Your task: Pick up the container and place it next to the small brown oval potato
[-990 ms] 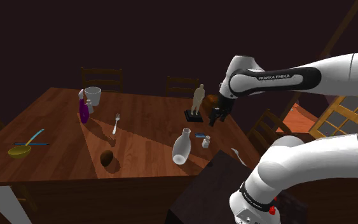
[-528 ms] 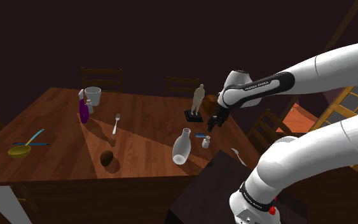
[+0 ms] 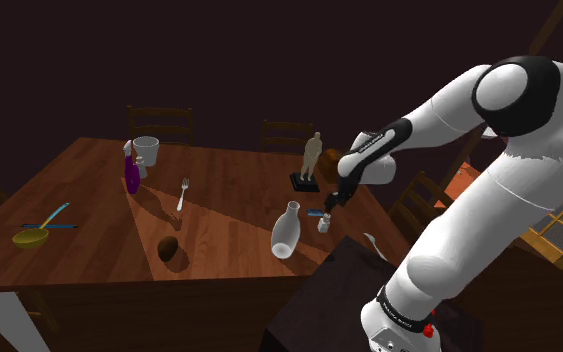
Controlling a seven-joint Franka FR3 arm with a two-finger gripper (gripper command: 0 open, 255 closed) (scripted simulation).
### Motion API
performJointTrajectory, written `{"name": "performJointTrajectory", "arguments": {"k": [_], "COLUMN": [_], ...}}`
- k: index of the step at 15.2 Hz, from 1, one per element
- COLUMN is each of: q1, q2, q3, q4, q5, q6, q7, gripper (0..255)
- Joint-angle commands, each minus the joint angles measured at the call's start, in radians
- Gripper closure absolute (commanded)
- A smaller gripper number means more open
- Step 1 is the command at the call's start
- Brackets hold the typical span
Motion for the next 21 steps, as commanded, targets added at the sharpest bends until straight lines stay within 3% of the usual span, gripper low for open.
{"name": "performJointTrajectory", "arguments": {"k": [1, 3, 5, 9, 17, 21], "q1": [0.044, 0.046, -0.028, -0.226, -0.34, -0.341], "q2": [0.113, 0.229, 0.334, 0.508, 0.633, 0.633], "q3": [-0.042, -0.023, 0.063, 0.249, 0.386, 0.387], "q4": [0.034, 0.082, 0.144, 0.277, 0.352, 0.352], "q5": [0.161, 0.399, 0.607, 0.846, 0.978, 0.977], "q6": [0.078, 0.125, 0.153, 0.201, 0.266, 0.266], "q7": [-0.145, -0.344, -0.524, -0.758, -0.877, -0.876], "gripper": [0, 0, 0, 0, 0, 0]}}
